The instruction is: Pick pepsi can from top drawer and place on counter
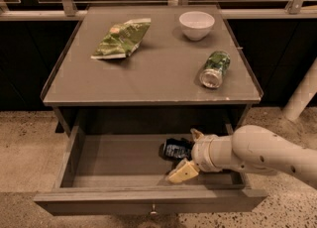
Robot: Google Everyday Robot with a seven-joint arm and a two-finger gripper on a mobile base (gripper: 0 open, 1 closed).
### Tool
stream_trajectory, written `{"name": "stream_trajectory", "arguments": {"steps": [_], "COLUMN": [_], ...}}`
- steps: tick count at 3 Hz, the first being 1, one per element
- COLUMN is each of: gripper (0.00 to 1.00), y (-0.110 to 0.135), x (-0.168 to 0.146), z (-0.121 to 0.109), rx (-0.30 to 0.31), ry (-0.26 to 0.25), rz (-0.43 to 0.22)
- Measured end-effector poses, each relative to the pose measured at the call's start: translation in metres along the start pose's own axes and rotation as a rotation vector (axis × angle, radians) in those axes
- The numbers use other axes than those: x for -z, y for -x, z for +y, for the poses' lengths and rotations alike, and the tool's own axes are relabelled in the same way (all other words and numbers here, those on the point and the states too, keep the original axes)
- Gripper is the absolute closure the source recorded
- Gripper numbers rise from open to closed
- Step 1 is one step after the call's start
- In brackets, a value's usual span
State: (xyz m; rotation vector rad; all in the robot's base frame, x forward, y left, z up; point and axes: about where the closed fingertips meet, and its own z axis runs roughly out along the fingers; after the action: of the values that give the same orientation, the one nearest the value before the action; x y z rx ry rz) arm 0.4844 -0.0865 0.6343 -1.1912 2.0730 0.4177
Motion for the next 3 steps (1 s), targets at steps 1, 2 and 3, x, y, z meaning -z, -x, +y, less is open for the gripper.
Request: {"name": "stream_trajectory", "arguments": {"steps": [1, 2, 3], "gripper": [0.0, 0.0, 0.0], "y": [-0.003, -0.016, -0.031], "x": [-0.006, -0.012, -0.017], "z": [0.001, 0.006, 0.009], "rx": [-0.001, -0.018, -0.048], "ry": [0.01, 0.031, 0.052], "rz": [0.012, 0.046, 0.086]}}
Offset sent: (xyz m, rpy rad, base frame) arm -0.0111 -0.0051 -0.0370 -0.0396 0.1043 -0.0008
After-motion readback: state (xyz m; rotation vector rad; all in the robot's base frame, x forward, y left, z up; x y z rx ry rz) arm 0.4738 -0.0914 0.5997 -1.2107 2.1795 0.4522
